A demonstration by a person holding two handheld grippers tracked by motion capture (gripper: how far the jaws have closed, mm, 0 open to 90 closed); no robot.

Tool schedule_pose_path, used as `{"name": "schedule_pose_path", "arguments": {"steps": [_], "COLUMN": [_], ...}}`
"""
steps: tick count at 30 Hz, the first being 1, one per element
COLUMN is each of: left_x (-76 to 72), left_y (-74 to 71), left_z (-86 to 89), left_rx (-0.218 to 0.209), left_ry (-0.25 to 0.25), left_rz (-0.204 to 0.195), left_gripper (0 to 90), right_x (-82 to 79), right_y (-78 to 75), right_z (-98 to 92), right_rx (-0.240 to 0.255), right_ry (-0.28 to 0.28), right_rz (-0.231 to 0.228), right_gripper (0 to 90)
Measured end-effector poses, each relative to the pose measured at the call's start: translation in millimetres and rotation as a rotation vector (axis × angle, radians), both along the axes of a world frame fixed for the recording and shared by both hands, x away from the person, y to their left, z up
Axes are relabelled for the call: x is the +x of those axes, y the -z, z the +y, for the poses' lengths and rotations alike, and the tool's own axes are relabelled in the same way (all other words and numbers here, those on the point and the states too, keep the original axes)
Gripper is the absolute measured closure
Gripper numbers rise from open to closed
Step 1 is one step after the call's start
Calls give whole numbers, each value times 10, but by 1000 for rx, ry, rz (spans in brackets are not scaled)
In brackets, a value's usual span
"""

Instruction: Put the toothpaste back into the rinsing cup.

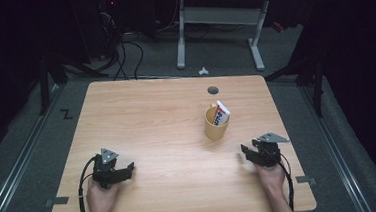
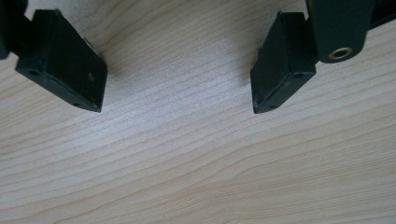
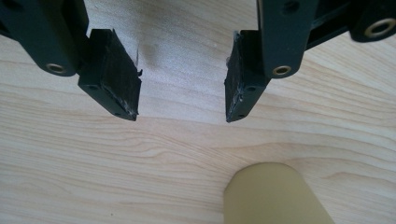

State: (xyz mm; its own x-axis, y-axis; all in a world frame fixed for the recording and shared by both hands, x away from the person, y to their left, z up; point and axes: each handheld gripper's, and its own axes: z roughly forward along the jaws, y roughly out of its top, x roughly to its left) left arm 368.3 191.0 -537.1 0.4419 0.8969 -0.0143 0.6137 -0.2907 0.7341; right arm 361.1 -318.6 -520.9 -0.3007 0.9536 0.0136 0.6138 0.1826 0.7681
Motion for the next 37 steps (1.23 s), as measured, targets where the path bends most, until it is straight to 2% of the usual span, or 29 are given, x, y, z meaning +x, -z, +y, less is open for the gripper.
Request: {"name": "schedule_pose_path", "arguments": {"steps": [20, 29, 37], "left_x": [0, 0, -1], "left_y": [0, 0, 0], "left_z": [0, 0, 0], "left_rx": [0, 0, 0], "left_ry": [0, 0, 0], "left_rz": [0, 0, 0], "left_gripper": [192, 192, 193], "right_x": [79, 90, 89], "right_y": [91, 94, 94], "right_z": [82, 67, 66], "right_rx": [-58, -49, -50], "right_ry": [-1, -6, -2], "right_rz": [36, 48, 49], "right_gripper": [443, 376, 369]}}
